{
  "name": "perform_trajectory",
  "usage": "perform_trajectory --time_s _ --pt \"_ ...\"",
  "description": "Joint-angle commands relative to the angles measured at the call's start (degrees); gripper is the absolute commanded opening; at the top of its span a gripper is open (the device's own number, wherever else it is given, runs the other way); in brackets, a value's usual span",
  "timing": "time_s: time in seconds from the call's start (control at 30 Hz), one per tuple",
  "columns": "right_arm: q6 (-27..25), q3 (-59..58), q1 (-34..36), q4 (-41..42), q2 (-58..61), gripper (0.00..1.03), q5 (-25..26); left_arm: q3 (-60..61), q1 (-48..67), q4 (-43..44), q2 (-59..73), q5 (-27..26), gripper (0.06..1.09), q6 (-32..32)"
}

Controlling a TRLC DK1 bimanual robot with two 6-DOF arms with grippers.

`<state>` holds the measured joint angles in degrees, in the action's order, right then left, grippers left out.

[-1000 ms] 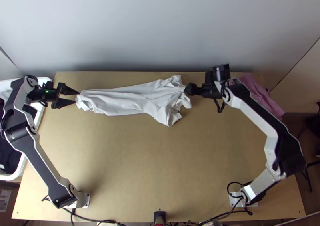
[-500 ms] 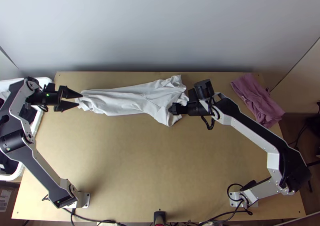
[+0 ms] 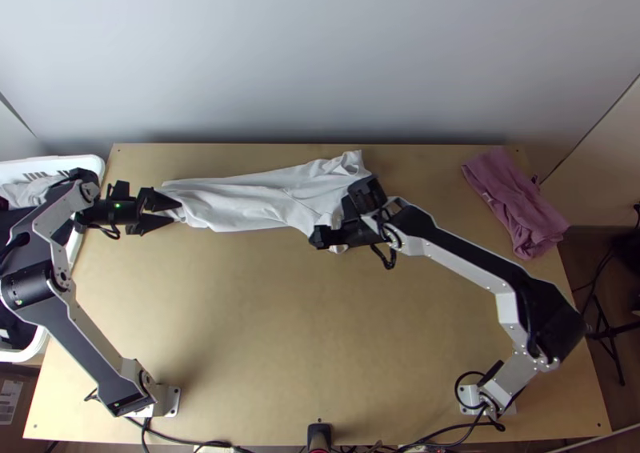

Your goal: Fold the t-shirt

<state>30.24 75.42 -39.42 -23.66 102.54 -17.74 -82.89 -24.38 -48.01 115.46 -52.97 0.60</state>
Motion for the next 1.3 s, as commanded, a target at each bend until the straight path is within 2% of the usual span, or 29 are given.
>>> perform_trajectory --time_s 0.0,0.27,0.63,0.87,1.0,1.07,1.13,1.27 --pt "-0.6 2.2 -0.8 0.0 4.4 0.99 0.7 1.0 1.2 3.7 0.6 1.4 0.95 -1.4" --pt "-2.5 1.6 0.9 0.0 5.5 0.99 2.6 -0.9 2.3 4.9 1.0 1.4 0.95 -2.5" --pt "-3.5 -0.4 2.9 -0.7 2.9 0.99 2.6 -2.4 2.7 5.3 1.2 2.5 0.95 -2.2" --pt "-3.3 3.9 1.8 -0.3 8.8 0.99 2.5 -3.0 3.2 5.3 2.0 2.6 0.95 -2.4" --pt "-3.5 7.7 0.0 -0.5 12.1 0.8 2.8 -3.5 3.5 5.3 2.0 2.6 0.95 -2.8" --pt "-5.0 9.0 -0.7 -0.6 13.4 0.49 5.3 -3.9 3.5 5.3 2.0 2.6 0.95 -3.1" --pt "-6.9 9.2 -0.9 -0.6 13.5 0.05 6.2 -3.9 3.5 5.3 2.1 2.6 0.95 -3.3" --pt "-9.1 7.2 0.0 -0.9 11.8 0.05 6.2 -3.9 3.6 5.3 2.3 2.6 0.95 -3.4"
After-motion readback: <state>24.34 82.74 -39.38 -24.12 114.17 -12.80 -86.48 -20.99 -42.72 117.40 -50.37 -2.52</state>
